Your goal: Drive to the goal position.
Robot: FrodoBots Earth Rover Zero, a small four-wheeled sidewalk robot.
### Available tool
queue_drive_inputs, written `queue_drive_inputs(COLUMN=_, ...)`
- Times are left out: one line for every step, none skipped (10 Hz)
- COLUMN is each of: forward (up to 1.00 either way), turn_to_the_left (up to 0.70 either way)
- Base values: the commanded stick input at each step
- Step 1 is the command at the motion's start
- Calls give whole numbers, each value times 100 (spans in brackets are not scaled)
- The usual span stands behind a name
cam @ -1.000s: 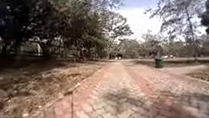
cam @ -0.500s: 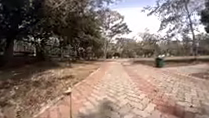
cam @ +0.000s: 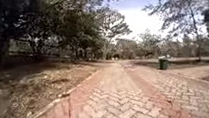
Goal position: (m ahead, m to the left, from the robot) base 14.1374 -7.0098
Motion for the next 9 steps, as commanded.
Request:
queue_drive_inputs(forward=85, turn_to_the_left=0)
queue_drive_inputs(forward=85, turn_to_the_left=0)
queue_drive_inputs(forward=85, turn_to_the_left=0)
queue_drive_inputs(forward=85, turn_to_the_left=0)
queue_drive_inputs(forward=85, turn_to_the_left=0)
queue_drive_inputs(forward=85, turn_to_the_left=0)
queue_drive_inputs(forward=85, turn_to_the_left=0)
queue_drive_inputs(forward=85, turn_to_the_left=0)
queue_drive_inputs(forward=85, turn_to_the_left=0)
